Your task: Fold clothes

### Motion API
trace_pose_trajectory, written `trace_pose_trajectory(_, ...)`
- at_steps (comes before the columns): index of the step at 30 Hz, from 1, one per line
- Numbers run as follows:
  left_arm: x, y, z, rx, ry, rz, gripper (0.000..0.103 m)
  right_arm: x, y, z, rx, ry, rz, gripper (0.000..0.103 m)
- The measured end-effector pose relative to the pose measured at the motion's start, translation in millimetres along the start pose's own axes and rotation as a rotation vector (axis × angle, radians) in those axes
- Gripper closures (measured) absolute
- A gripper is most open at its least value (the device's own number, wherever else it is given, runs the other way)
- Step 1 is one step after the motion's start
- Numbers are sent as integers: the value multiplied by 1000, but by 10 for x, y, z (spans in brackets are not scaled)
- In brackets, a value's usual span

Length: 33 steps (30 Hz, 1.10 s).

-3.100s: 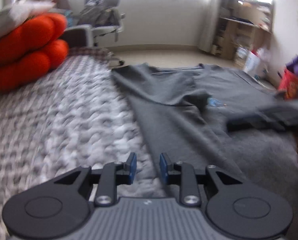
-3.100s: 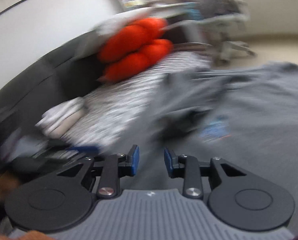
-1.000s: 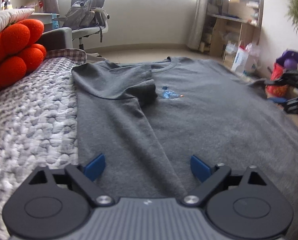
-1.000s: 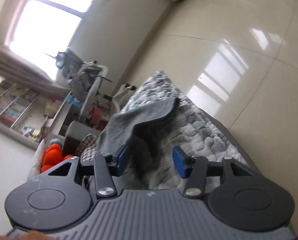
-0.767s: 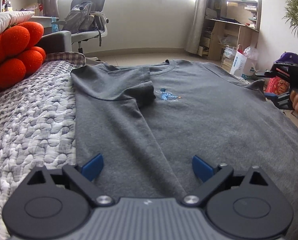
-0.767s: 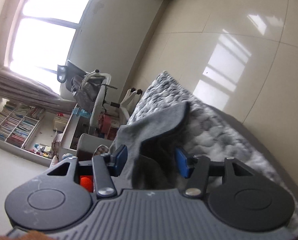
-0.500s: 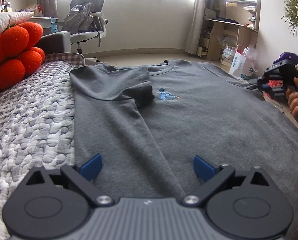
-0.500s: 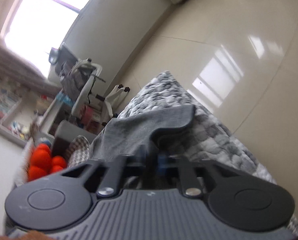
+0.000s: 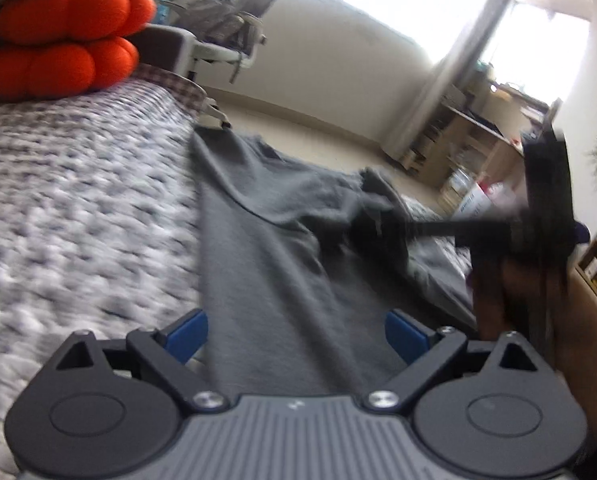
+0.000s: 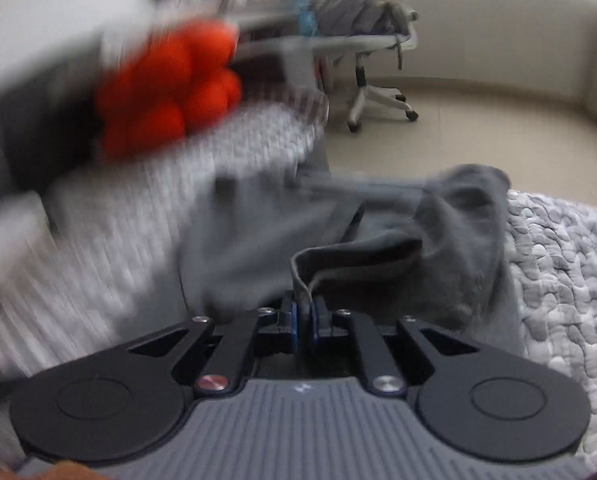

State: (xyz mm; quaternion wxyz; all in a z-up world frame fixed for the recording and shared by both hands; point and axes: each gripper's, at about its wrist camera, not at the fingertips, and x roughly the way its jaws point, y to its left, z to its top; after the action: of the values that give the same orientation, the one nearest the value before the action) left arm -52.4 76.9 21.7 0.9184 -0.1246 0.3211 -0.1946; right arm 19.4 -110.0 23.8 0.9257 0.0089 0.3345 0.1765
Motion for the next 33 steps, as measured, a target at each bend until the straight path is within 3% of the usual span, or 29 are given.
trace_pose_trajectory(1,-36,44,35,-8,-14,4,7,-35,65,-72,-38,-1,-2,85)
trace_pose_trajectory(3,-44,123,121,-37,-33,5,7,-302,-92,-191,29,-40,101,52)
trace_pose_trajectory(5,24,146,234,-72,-25,-15,7,-625,-349,-263,155,-90,184,40)
trace_pose_trajectory(7,121,126,350,-94,-8,-46,7,-938,-607,-334,242,-130,178,39)
trace_pose_trajectory(10,266,-83,507,-39,-3,-59,7,-1329,-926,-562,250,-154,55,39)
trace_pose_trajectory(16,828,-834,756,240,78,2,7,-1760,-1142,-1222,163,-68,-33,39)
trace_pose_trajectory(21,1265,-1072,715,205,220,76,7,-2217,-1033,-1717,88,-95,-40,39)
trace_pose_trajectory(25,1469,-1105,596,159,277,176,14,-2361,-1001,-1983,79,-47,-22,40)
trace_pose_trajectory(26,1464,-1114,582,154,257,188,14,-2385,-996,-2046,76,-42,-18,46)
trace_pose_trajectory(28,1449,-1146,560,160,221,206,30,-2412,-997,-2129,85,-37,-10,74)
trace_pose_trajectory(29,1442,-1165,555,172,213,199,58,-2427,-1003,-2153,101,-38,-14,91)
trace_pose_trajectory(30,1436,-1167,566,170,209,199,70,-2443,-998,-2163,113,-47,-20,93)
trace_pose_trajectory(31,1431,-1167,577,168,205,199,74,-2487,-984,-2179,117,-63,-18,93)
trace_pose_trajectory(33,1399,-1127,620,146,198,178,100,-2593,-935,-2216,117,-92,2,97)
